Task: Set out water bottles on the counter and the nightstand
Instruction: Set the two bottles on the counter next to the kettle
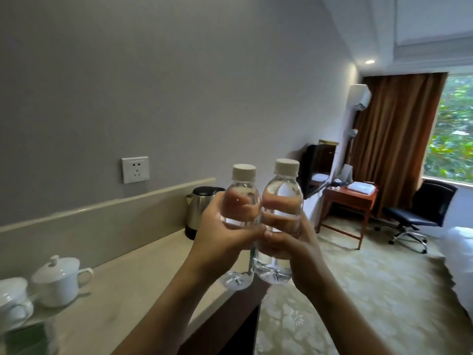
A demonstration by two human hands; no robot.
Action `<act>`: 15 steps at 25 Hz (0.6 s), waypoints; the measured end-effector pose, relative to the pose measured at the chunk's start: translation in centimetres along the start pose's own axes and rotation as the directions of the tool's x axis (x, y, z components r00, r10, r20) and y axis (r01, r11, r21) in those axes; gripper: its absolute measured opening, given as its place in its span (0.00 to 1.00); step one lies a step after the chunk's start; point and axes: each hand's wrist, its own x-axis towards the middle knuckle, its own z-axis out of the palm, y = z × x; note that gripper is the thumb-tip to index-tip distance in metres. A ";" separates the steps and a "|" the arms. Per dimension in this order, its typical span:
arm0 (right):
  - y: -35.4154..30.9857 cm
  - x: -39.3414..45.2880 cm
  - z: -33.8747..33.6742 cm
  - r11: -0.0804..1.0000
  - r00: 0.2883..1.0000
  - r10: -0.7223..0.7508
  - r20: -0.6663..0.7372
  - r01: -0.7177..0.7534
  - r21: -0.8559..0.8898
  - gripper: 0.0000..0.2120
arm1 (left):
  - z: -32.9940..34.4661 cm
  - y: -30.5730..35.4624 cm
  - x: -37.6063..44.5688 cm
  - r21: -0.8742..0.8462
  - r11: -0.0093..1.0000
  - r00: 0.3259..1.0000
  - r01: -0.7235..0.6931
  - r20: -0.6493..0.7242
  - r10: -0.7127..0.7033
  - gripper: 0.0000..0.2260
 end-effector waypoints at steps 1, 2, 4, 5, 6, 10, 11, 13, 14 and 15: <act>1.7 2.2 0.6 0.999 1.000 0.013 0.018 -0.014 0.043 0.26 | -1.2 -1.1 1.6 0.007 1.000 0.999 0.004 -0.032 -0.003 0.21; 3.6 4.8 1.3 0.996 0.999 0.025 0.045 -0.029 0.083 0.26 | -2.7 -2.3 3.5 0.019 1.000 0.998 0.008 -0.069 -0.007 0.21; 6.7 9.4 3.2 0.991 0.990 0.031 0.137 -0.048 0.127 0.25 | -5.5 -4.1 6.2 0.038 0.999 0.988 0.009 -0.153 -0.003 0.20; 8.3 11.4 4.4 0.987 0.980 0.030 0.195 -0.060 0.149 0.25 | -7.0 -5.0 7.2 0.049 0.999 0.980 0.015 -0.201 -0.005 0.21; 9.8 13.1 5.6 0.982 0.968 0.031 0.251 -0.076 0.172 0.25 | -8.5 -5.8 7.9 0.066 0.997 0.968 0.027 -0.252 -0.009 0.22; 16.2 17.7 12.3 0.945 0.887 0.070 0.457 -0.206 0.255 0.27 | -15.2 -8.2 9.1 0.173 0.982 0.896 0.075 -0.443 0.010 0.23; 17.4 18.5 13.8 0.932 0.868 0.061 0.493 -0.226 0.284 0.28 | -16.6 -8.7 9.2 0.195 0.977 0.875 0.083 -0.484 0.022 0.23; 19.7 20.4 16.4 0.907 0.817 0.021 0.577 -0.259 0.333 0.28 | -18.7 -9.5 9.4 0.251 0.961 0.820 0.111 -0.570 0.054 0.21; 20.6 21.2 17.3 0.902 0.783 -0.002 0.622 -0.267 0.338 0.29 | -19.3 -10.0 9.4 0.281 0.951 0.800 0.129 -0.596 0.067 0.20; 21.5 21.8 18.1 0.898 0.747 -0.019 0.664 -0.279 0.340 0.29 | -19.7 -10.5 9.3 0.306 0.940 0.781 0.150 -0.620 0.077 0.20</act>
